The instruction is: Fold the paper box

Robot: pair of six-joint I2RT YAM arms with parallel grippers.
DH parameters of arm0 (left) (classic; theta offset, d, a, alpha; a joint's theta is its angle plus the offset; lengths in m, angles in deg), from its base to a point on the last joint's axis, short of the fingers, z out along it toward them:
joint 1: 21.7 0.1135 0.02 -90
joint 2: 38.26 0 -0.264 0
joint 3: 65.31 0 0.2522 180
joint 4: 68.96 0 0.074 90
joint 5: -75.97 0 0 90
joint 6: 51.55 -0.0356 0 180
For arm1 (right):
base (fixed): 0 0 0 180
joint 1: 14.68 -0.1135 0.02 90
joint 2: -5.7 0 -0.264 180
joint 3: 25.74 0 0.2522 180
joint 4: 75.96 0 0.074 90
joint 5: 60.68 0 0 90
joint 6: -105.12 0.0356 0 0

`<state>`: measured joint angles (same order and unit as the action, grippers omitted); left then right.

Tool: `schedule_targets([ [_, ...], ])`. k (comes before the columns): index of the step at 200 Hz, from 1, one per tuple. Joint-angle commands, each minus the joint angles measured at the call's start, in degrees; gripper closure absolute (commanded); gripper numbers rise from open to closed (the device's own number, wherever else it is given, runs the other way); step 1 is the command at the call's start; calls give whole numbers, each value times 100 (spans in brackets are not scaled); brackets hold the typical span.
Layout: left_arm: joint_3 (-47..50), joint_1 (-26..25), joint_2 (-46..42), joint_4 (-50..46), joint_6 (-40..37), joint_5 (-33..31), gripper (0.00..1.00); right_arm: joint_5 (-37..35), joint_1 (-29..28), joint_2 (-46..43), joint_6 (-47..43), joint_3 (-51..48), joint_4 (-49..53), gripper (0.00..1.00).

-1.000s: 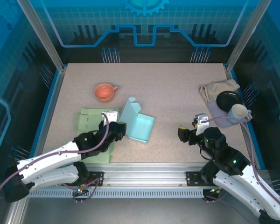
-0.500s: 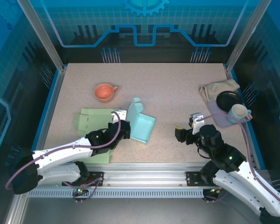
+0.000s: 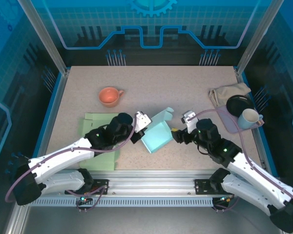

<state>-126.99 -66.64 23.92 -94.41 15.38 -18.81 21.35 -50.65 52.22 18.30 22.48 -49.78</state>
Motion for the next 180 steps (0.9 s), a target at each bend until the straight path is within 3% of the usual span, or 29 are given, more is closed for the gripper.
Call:
schedule_targets([
  [1,-189,411,-310,127,-1121,1648,98,757,474,88,-719,45,-959,25],
  [11,-108,519,-307,228,-1203,2030,98,987,687,8,-816,-156,-1240,26],
  [31,-259,588,-94,-102,-1329,2120,100,1318,1191,-262,-787,-519,-1641,28],
  [66,-252,642,93,2,-1343,2255,100,993,1921,4,-673,-618,-1929,30],
  [80,-271,654,119,12,-1344,2244,100,1538,2138,240,-639,-613,-2027,31],
  [114,-225,774,54,151,-1310,2305,100,2870,2039,485,-826,-746,-2376,32],
  [180,-182,841,28,185,-1292,2472,100,4249,1745,747,-1304,-630,-2294,35],
])
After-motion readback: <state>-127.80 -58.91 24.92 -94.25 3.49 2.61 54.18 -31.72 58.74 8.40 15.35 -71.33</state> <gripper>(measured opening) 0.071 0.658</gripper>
